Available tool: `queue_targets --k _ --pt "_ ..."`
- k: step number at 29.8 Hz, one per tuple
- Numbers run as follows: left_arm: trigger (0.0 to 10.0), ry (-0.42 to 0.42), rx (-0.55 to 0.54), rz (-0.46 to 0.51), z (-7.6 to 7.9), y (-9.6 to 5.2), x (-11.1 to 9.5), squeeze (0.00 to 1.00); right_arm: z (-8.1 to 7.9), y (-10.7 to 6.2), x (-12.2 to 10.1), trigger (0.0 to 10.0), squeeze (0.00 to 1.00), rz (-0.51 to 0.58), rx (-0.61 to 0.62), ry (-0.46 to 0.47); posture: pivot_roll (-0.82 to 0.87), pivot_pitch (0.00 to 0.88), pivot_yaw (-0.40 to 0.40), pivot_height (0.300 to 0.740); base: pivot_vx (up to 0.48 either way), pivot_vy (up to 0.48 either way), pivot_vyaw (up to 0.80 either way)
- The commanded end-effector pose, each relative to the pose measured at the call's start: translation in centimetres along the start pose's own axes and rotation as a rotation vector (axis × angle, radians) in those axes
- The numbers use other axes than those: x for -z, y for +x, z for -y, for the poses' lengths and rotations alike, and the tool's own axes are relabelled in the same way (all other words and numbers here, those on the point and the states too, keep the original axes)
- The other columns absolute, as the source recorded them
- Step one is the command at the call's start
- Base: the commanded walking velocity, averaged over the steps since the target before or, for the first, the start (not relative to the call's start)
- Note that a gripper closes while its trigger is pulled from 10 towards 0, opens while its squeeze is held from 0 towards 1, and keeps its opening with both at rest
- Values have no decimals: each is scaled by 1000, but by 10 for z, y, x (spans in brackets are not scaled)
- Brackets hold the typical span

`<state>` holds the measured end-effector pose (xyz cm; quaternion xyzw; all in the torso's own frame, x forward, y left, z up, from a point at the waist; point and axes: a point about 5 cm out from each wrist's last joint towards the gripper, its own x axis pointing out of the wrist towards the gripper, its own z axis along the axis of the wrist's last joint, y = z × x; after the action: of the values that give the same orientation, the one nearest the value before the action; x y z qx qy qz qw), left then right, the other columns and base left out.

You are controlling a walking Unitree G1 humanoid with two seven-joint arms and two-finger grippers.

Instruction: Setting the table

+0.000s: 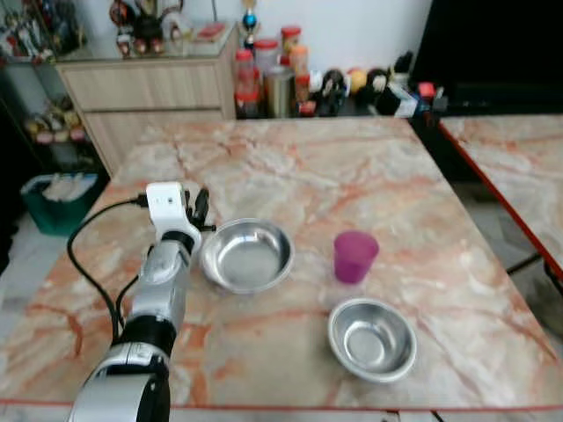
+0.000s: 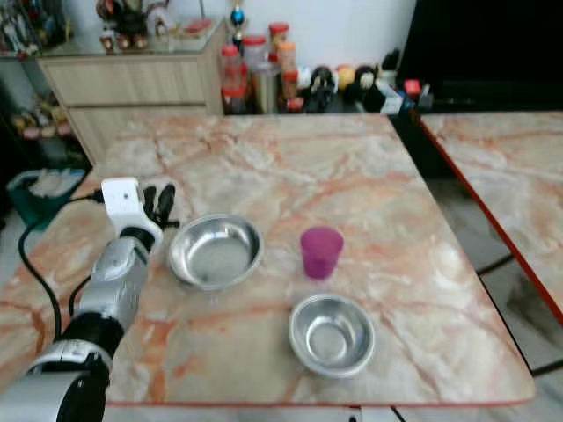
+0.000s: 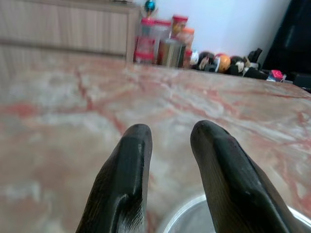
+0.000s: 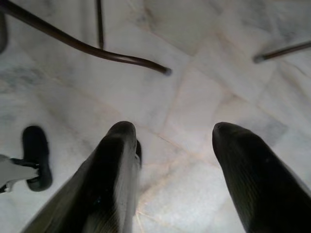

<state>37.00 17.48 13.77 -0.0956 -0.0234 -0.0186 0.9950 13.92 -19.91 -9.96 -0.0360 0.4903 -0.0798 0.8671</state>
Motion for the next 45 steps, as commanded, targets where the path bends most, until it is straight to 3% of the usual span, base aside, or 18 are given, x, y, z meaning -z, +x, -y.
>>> queue_targets --k 1,9,10,17,26,27,31,32,37,45 --pt "10000 -33 -15 -5 -9 3 -12 0 -4 0 -1 10000 0 1 -6 11 14 0 9 740 0 0 0" --pt "10000 -38 -6 -144 -19 2 -16 0 -5 0 -1 10000 0 -1 -8 9 16 0 12 740 0 0 0" --pt "10000 2 24 -192 -19 0 -15 1000 -5 0 -1 10000 0 -1 -7 11 18 0 14 740 0 0 0" --pt "10000 38 3 -327 -25 -9 3 1000 -6 0 0 10000 0 -6 -8 12 18 0 18 740 0 0 0" --pt "10000 6 -46 -369 -28 -12 4 1000 -7 0 1 10000 0 -9 -13 3 18 0 19 740 0 0 0" --pt "10000 -6 -57 -369 -29 -12 4 894 -7 0 1 10000 0 -9 -13 2 17 0 19 740 0 0 0" --pt "10000 -24 -70 -370 -29 -12 4 894 -7 0 1 10000 0 -9 -13 0 17 0 19 740 0 0 0" --pt "10000 -28 -68 -376 -29 -12 3 0 -7 0 1 10000 0 -9 -13 1 18 0 20 740 0 0 0" --pt "10000 -29 -85 -436 -31 -15 11 0 -8 0 1 10000 0 -11 -17 4 20 0 21 740 0 0 0" --pt "10000 -107 -97 -470 -28 -17 22 0 -8 0 2 10000 0 -14 -18 7 14 0 23 740 0 0 0"
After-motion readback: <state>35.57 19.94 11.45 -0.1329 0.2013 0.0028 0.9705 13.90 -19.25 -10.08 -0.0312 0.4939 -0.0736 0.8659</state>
